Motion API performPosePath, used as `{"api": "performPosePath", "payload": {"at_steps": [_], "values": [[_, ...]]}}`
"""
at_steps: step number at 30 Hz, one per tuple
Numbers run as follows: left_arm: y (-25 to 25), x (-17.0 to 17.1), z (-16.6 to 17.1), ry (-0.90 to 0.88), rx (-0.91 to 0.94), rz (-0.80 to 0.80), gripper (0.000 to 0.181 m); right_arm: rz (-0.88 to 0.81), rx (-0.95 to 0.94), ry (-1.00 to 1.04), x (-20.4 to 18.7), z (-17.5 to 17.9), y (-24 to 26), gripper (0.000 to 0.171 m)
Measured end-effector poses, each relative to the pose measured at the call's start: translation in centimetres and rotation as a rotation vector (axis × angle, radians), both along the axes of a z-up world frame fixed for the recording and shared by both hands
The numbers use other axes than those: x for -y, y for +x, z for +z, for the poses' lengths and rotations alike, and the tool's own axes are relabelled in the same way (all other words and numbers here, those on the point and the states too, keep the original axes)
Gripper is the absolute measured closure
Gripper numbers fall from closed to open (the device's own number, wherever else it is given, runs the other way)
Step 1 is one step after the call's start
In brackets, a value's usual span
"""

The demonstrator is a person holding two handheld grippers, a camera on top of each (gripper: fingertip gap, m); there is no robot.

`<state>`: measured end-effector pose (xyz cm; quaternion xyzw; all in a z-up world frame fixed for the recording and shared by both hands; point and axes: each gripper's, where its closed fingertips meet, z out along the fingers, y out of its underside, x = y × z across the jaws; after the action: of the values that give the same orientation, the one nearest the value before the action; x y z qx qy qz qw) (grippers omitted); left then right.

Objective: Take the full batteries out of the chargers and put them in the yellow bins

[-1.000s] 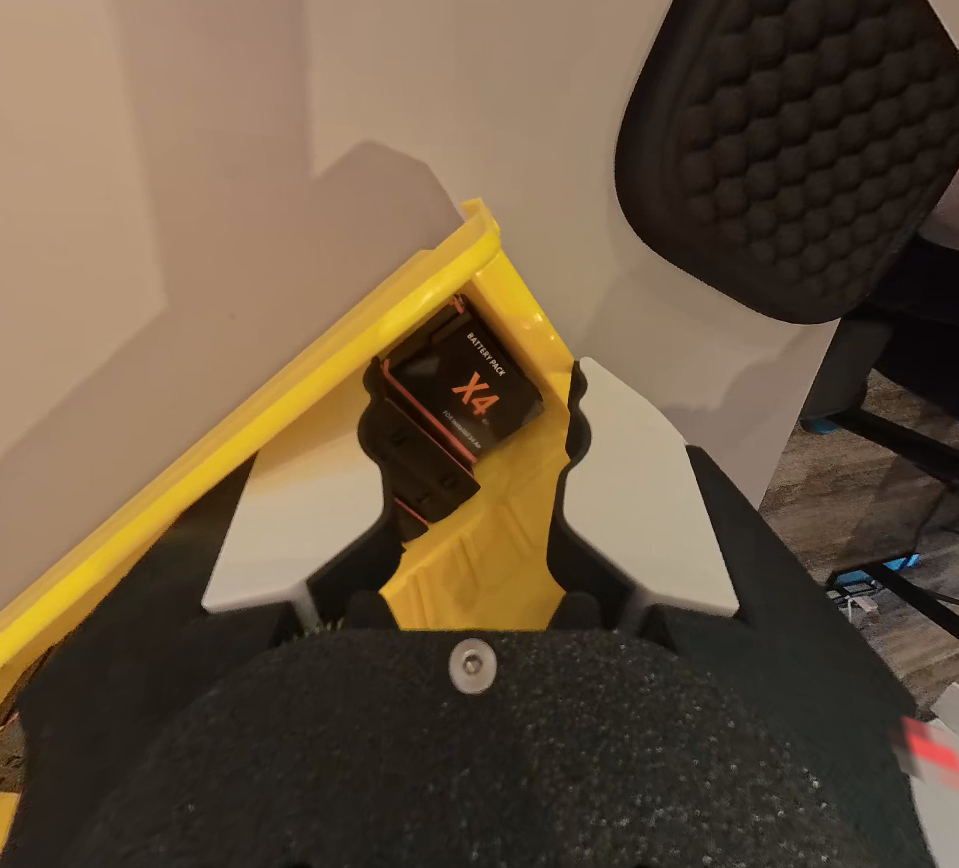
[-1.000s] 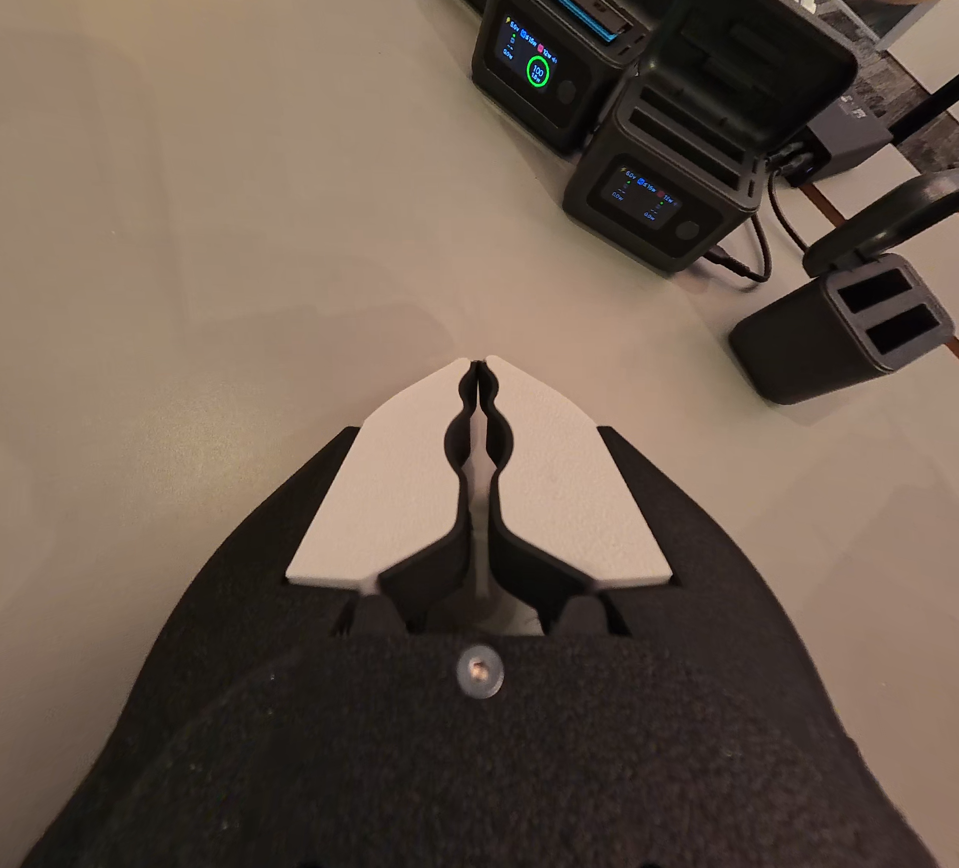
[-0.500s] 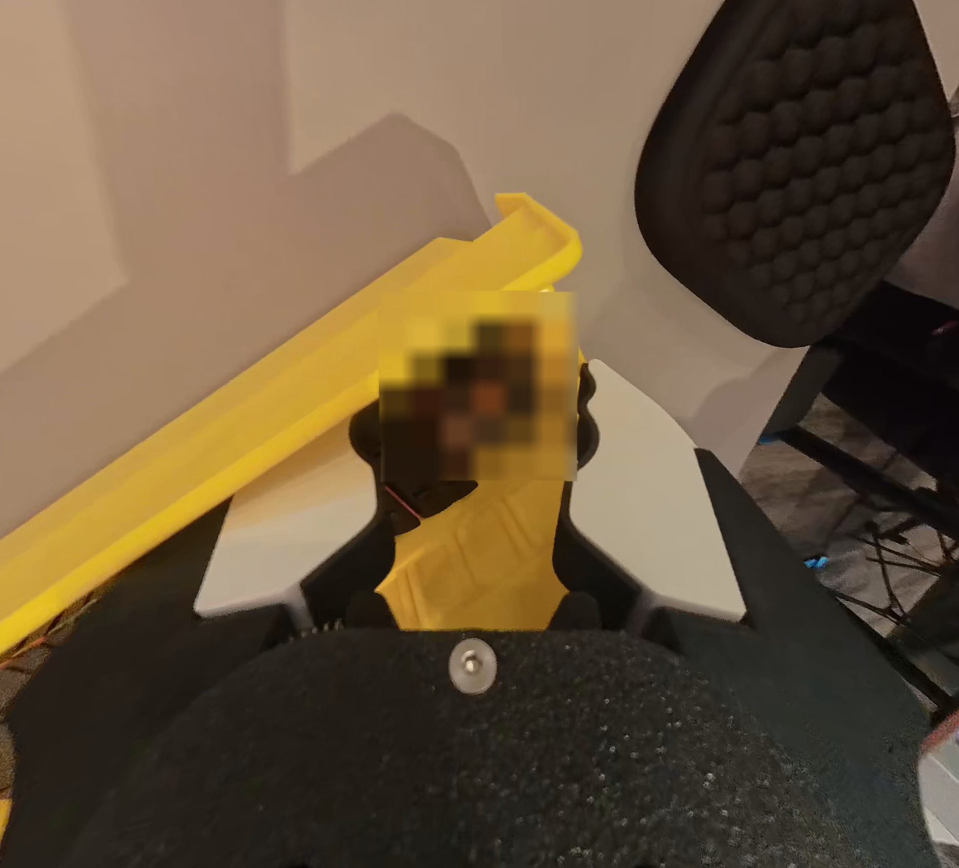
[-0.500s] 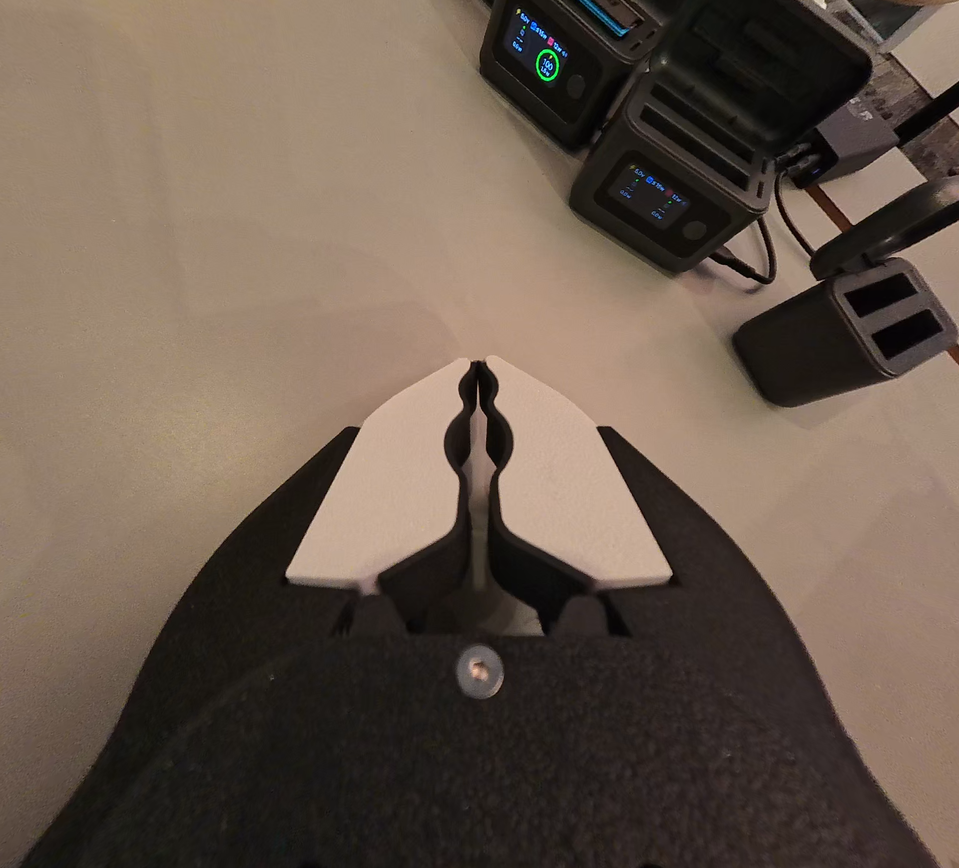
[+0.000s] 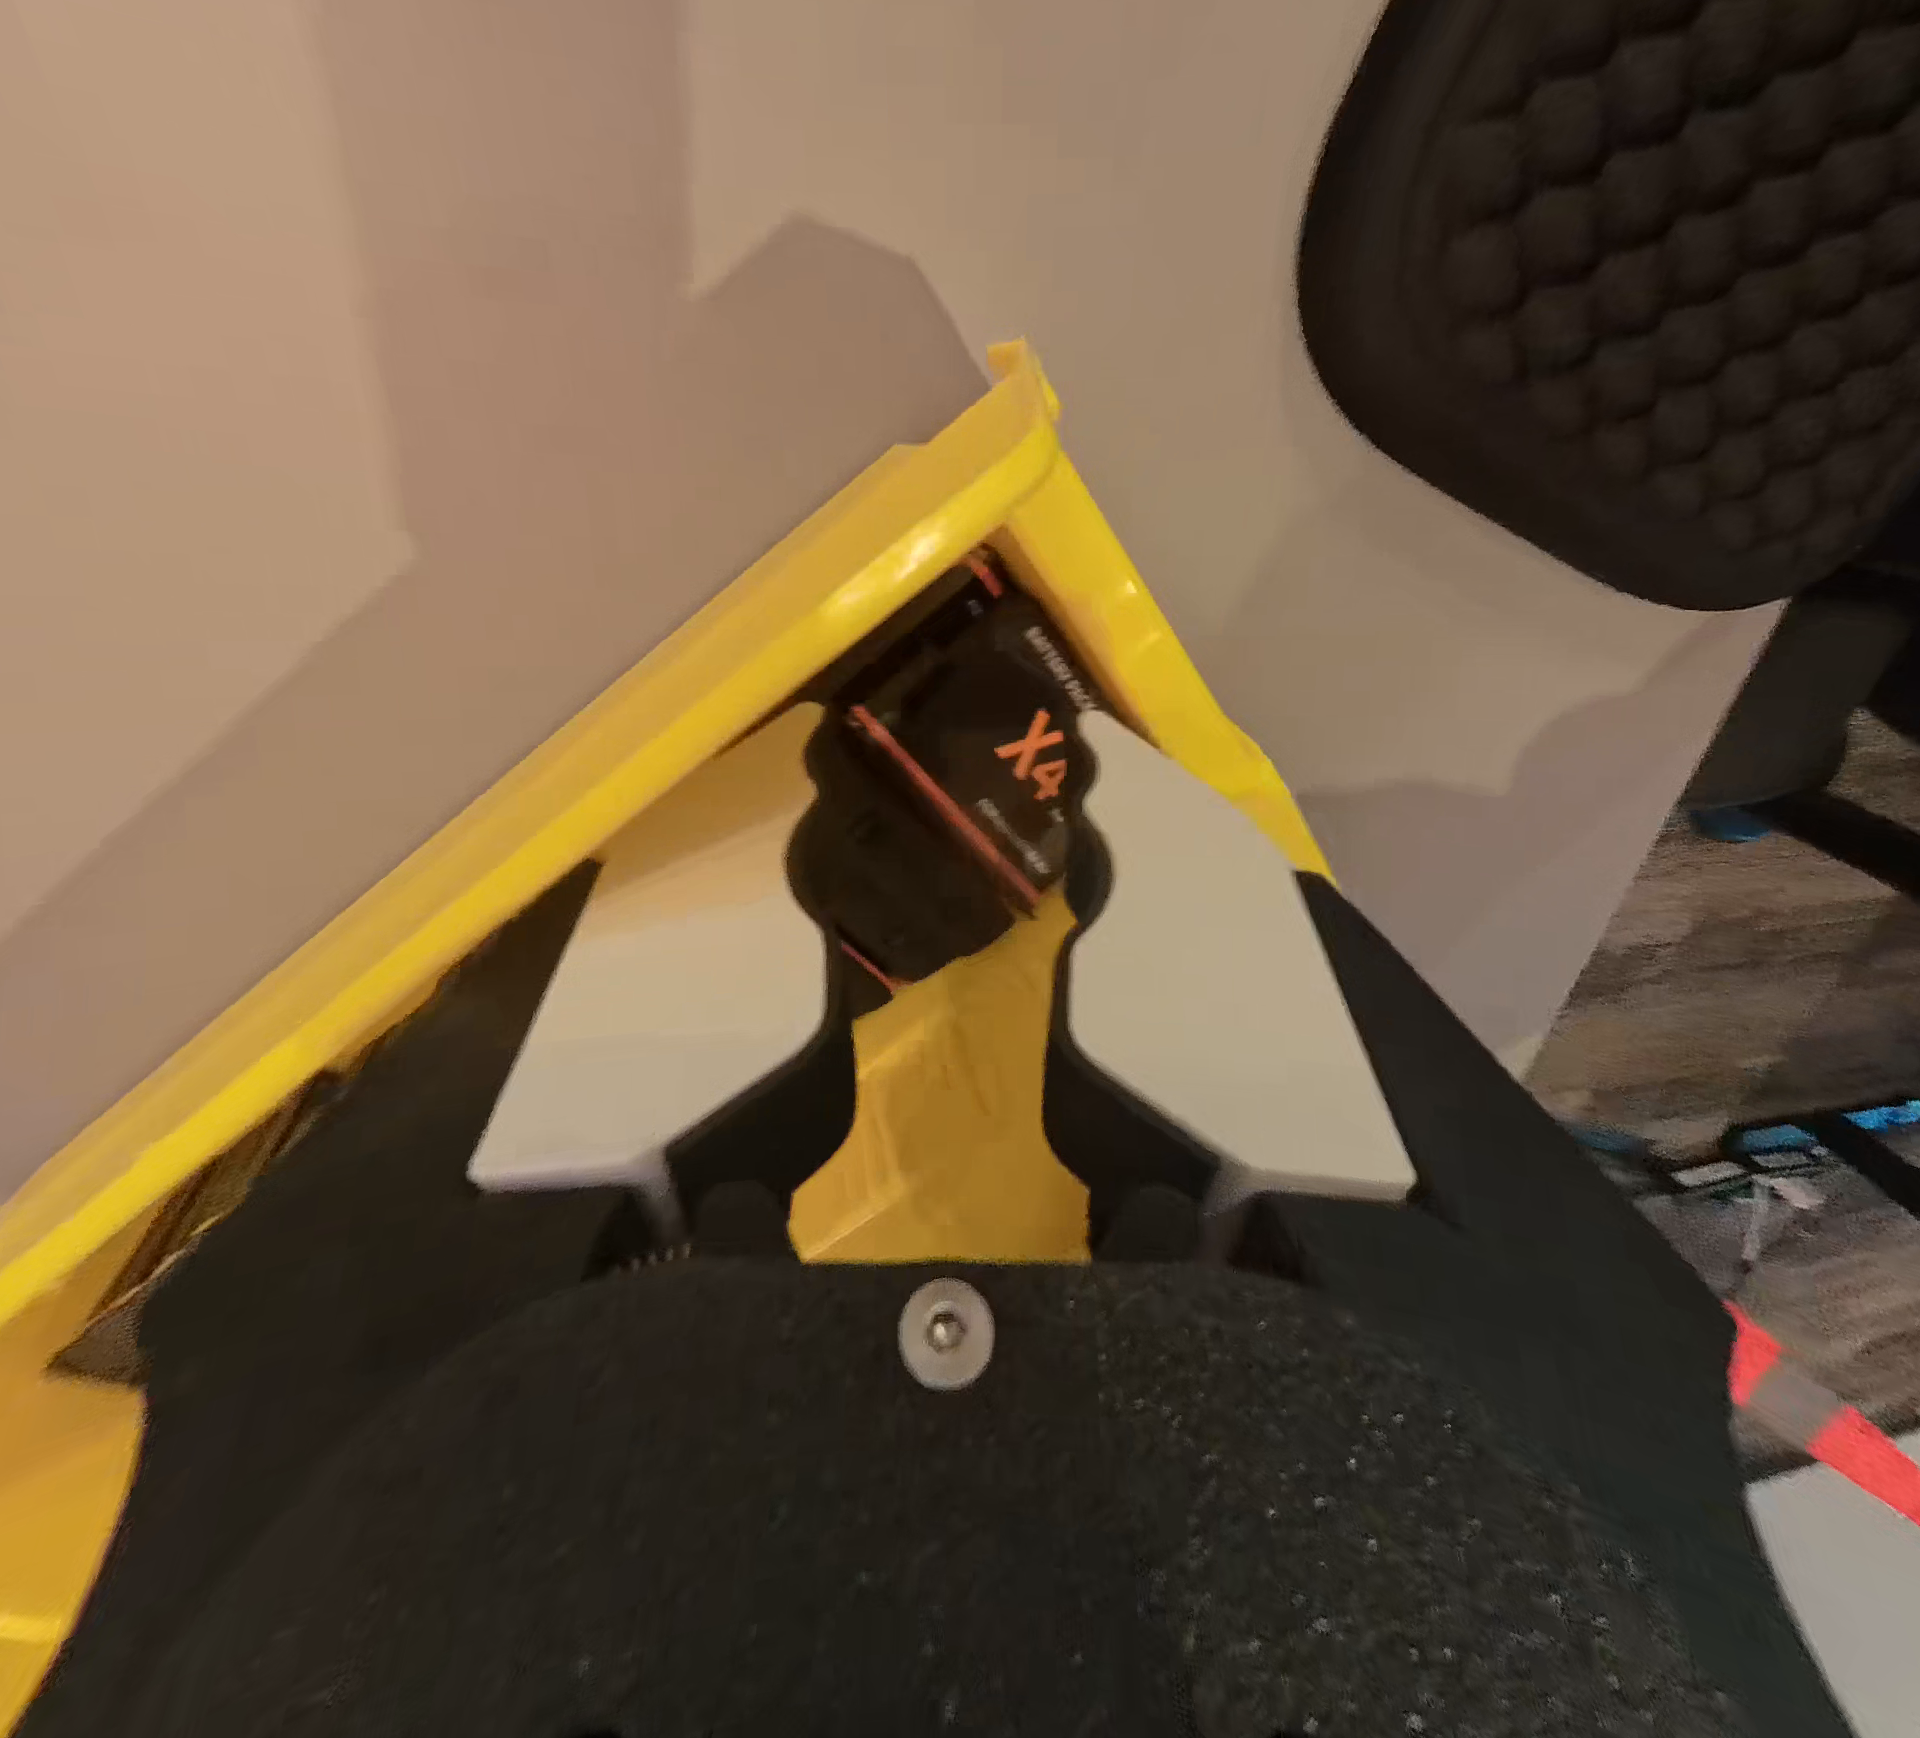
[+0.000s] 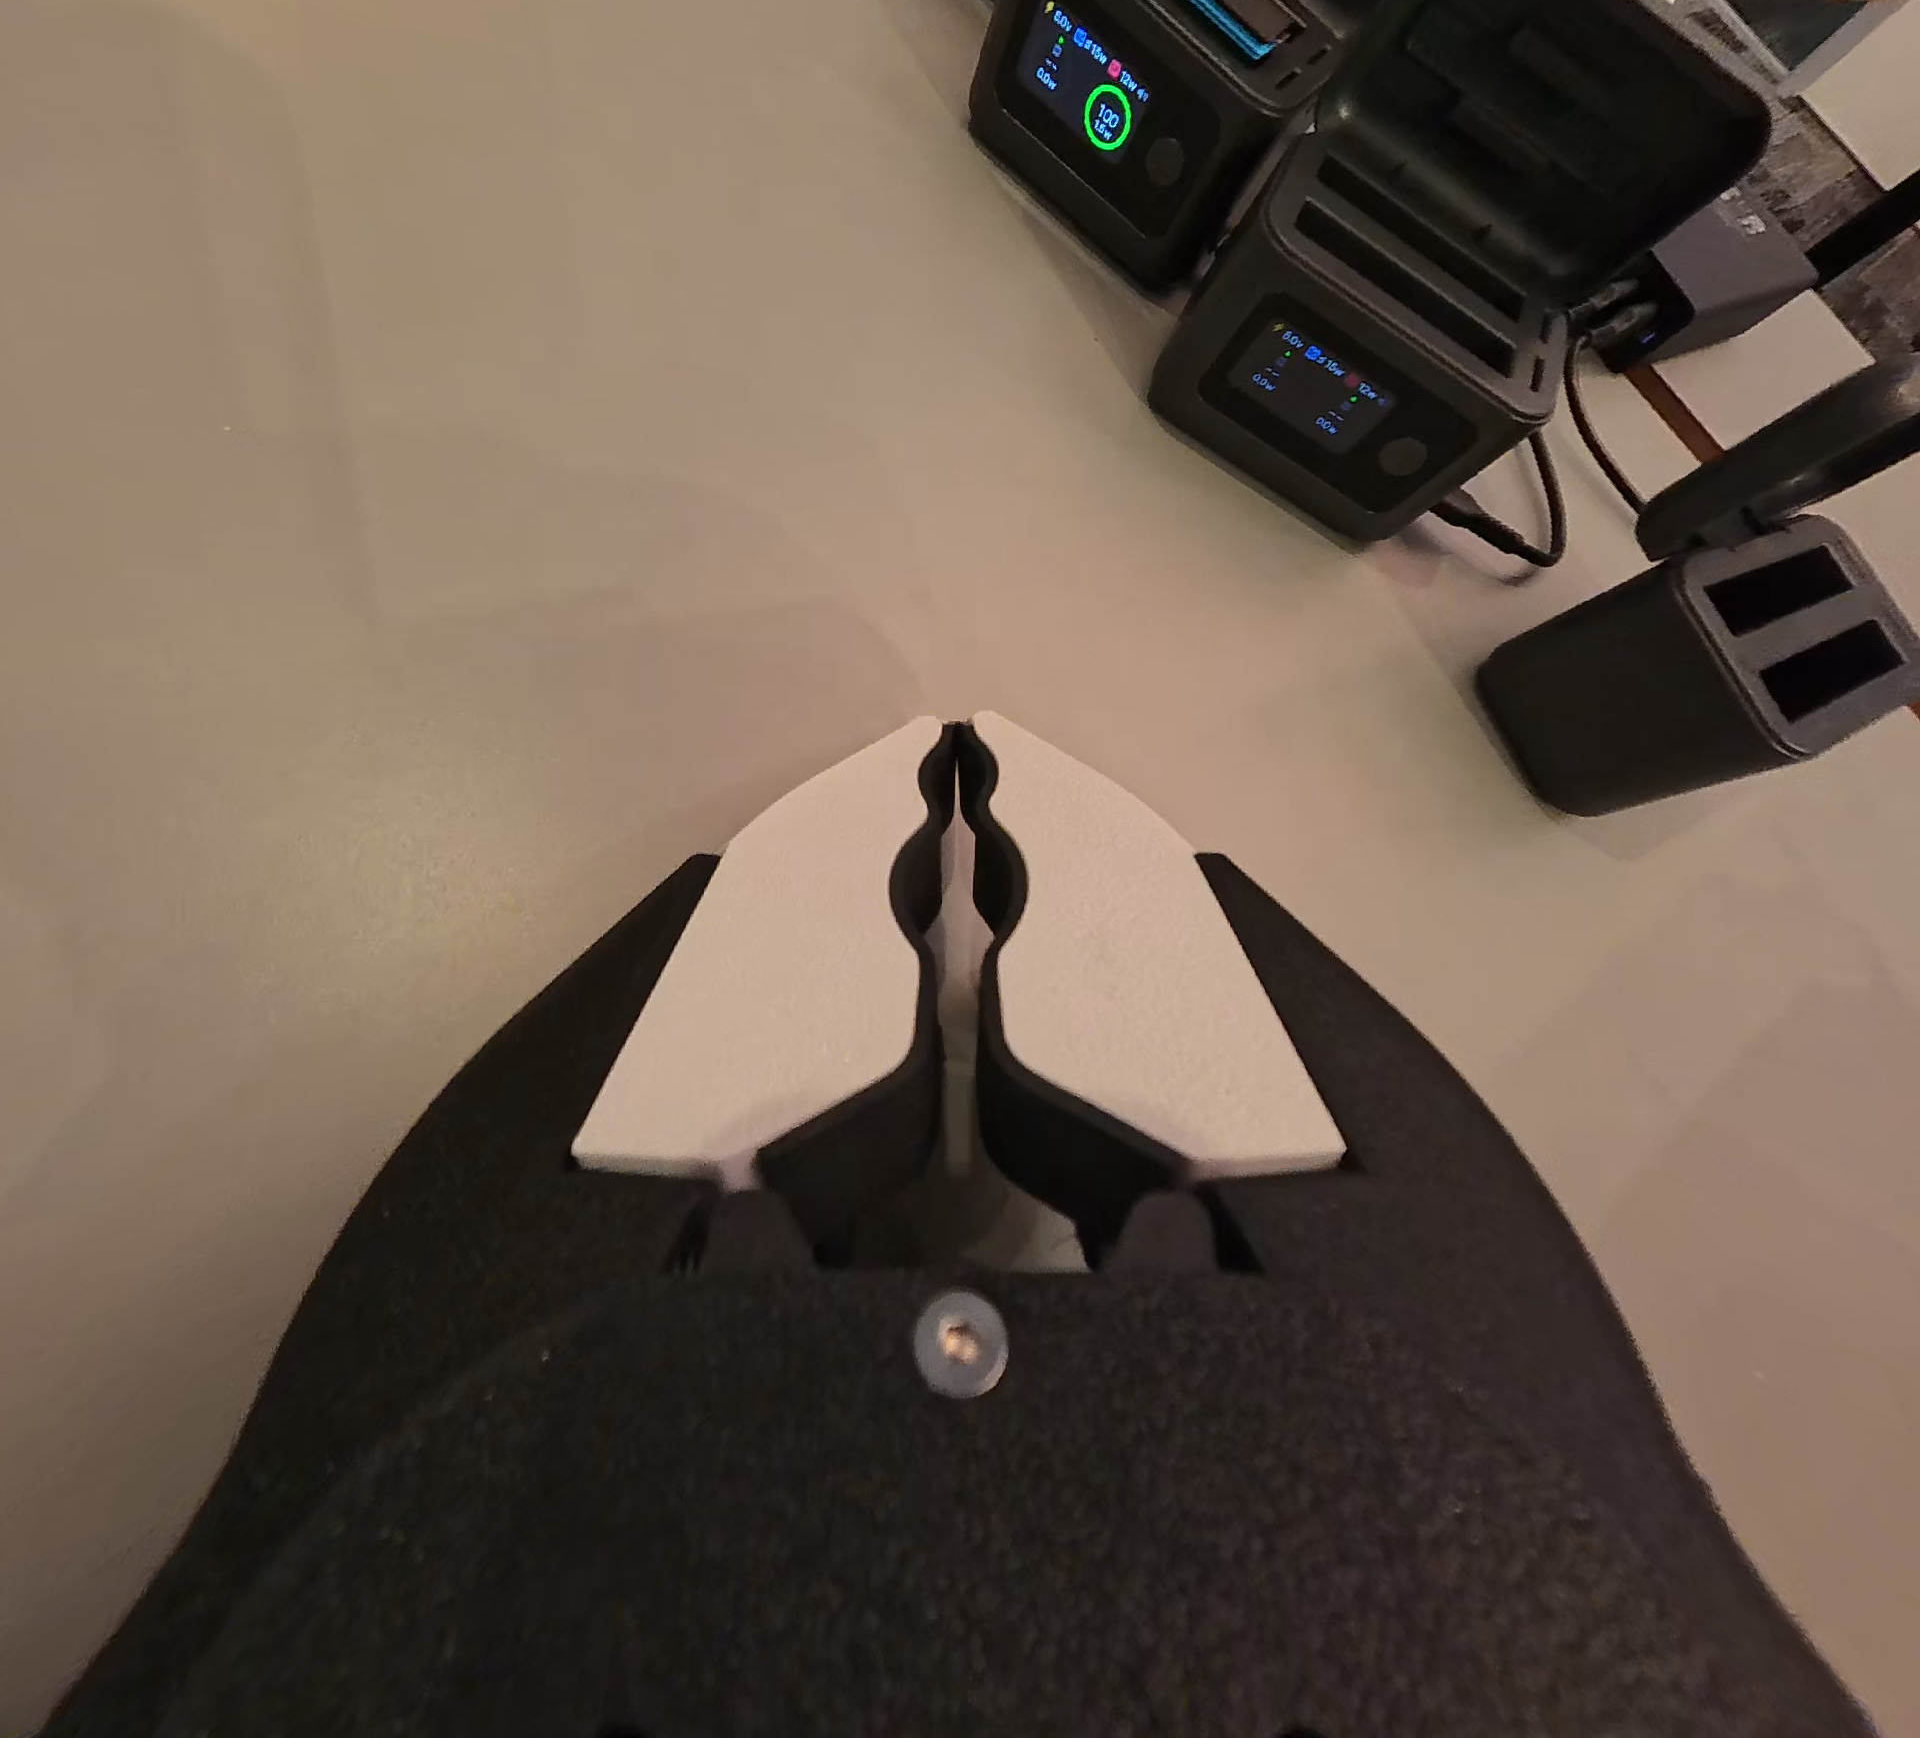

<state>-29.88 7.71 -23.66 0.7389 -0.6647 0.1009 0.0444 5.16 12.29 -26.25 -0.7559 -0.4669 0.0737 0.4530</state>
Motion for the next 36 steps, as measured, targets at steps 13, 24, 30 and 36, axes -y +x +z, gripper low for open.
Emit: {"api": "performPosePath", "payload": {"at_steps": [13, 24, 30, 36], "values": [[-0.5, 0.9, 1.6, 0.041, -0.075, -0.045, 0.165, 0.000, -0.004, 0.004, 0.1, 0.1, 0.0, 0.171], [0.4, 1.7, 2.2, 0.160, -0.030, -0.010, 0.165, 0.033, 0.010, 0.014, 0.5, 0.3, -0.5, 0.171], [0.5, 1.8, 2.2, 0.214, 0.007, 0.037, 0.165, 0.042, 0.013, 0.025, 0.7, 0.6, -0.7, 0.171], [1.1, 2.5, 2.5, 0.251, 0.056, 0.032, 0.165, 0.052, 0.024, 0.030, 0.9, 0.6, -0.9, 0.171]]}}
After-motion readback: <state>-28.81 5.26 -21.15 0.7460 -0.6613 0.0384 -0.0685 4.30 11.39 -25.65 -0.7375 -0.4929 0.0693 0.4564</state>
